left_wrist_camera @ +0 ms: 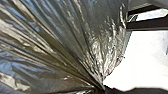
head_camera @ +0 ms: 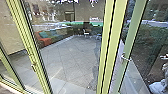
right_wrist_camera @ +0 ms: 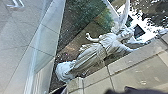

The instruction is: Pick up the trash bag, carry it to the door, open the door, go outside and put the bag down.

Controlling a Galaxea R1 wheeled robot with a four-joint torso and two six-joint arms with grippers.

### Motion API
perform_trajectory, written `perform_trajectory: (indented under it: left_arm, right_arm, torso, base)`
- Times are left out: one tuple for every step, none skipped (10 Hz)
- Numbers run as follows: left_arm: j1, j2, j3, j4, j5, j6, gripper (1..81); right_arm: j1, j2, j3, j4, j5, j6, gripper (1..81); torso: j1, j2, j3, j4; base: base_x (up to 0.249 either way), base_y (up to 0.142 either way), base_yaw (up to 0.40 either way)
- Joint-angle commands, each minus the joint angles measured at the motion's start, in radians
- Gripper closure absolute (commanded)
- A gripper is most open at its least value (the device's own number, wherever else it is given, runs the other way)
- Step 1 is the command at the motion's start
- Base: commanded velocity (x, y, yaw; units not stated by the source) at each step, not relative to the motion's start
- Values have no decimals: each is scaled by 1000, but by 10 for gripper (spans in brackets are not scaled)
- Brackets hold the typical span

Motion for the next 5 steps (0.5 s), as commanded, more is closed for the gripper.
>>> perform_trajectory:
  left_arm:
    - [-25,1,9,-8,83,-3,811]
    - [-25,2,11,-8,83,-3,811]
    - [-25,2,11,-8,83,-3,811]
    - [-23,2,9,-8,83,-3,811]
    - [-20,2,8,-8,83,-3,811]
  right_arm:
    - [134,-36,-30,-75,-30,-21,10]
    - [129,-47,-47,-79,-3,-39,10]
    - [125,-51,-67,-87,26,-60,10]
    - [122,-51,-96,-101,49,-81,10]
    - [120,-53,-131,-124,77,-104,10]
  torso:
    - [0,0,-1,2]
    - [0,0,13,-18]
    - [0,0,17,-30]
    - [-1,0,21,-33]
    - [-2,0,21,-34]
  base:
    - [0,0,0]
    - [0,0,0]
    - [0,0,0]
    - [0,0,0]
    - [0,0,0]
